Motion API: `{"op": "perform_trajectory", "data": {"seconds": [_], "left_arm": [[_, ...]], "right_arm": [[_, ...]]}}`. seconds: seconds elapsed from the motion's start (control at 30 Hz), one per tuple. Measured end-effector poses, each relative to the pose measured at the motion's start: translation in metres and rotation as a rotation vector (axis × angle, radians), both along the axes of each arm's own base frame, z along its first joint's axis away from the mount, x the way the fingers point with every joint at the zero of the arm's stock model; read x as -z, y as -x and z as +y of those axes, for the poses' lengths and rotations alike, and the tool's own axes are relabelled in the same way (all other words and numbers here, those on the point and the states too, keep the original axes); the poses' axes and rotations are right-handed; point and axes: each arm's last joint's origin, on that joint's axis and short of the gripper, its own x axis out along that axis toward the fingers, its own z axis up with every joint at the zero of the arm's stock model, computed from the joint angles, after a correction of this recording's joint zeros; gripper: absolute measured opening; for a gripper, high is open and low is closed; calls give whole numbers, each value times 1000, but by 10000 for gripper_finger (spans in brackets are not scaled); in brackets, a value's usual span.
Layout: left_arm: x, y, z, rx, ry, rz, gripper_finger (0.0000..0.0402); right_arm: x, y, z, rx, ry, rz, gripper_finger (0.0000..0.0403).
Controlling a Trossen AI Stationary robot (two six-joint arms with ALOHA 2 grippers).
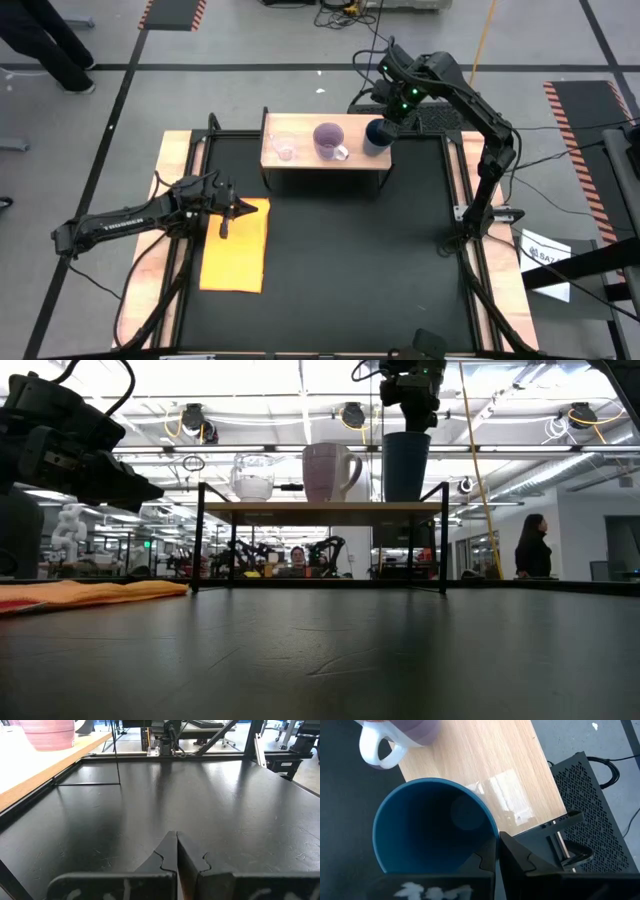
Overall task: Stack small to large cups/mugs on shelf
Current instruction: Put the blue cup on the shelf
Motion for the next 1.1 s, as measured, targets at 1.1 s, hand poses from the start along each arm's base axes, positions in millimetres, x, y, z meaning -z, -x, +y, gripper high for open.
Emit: {"op": "perform_trajectory", "data": {"seconds": [1.1], "left_arm": [[0,0,0,3,-7,2,1]], "right_arm": [[9,-17,-6,-11,-29,12,0]]}}
